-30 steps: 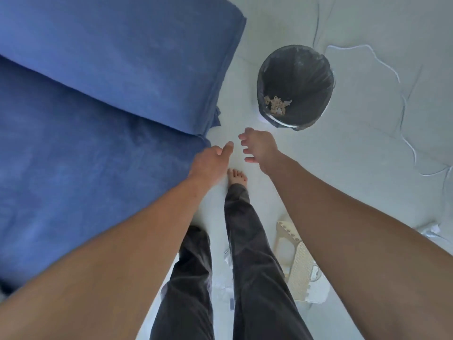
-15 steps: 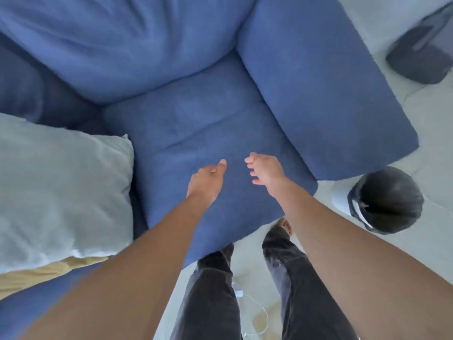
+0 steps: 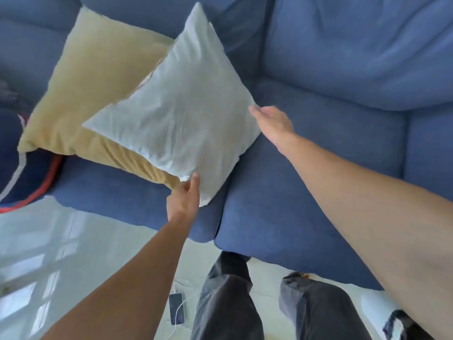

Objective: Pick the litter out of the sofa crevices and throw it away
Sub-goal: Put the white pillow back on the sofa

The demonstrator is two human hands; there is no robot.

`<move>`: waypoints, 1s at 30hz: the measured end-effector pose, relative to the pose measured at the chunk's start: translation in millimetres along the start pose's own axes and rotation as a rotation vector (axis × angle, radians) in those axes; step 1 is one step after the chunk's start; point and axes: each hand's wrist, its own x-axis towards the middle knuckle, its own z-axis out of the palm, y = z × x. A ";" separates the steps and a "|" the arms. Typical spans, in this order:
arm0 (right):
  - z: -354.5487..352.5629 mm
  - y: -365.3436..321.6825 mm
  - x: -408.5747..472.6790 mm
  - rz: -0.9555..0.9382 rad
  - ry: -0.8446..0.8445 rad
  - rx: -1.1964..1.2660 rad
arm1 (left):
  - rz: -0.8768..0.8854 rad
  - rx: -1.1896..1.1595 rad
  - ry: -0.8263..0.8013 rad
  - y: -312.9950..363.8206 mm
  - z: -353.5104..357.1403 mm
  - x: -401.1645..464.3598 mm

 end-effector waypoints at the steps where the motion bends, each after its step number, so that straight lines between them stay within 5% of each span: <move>1: 8.1 -12.0 8.3 -0.026 0.003 -0.015 | -0.029 -0.016 0.040 -6.6 -6.0 4.7; 9: 52.3 -79.4 55.9 -0.028 -0.001 0.155 | -0.049 -0.277 0.167 -10.9 -14.1 26.8; 20: 62.0 -64.7 67.9 0.042 -0.049 0.254 | 0.030 -0.718 0.156 22.6 1.4 43.4; 30: 2.5 -31.0 23.0 -0.015 0.133 0.376 | 0.127 -0.663 0.156 49.7 4.6 18.1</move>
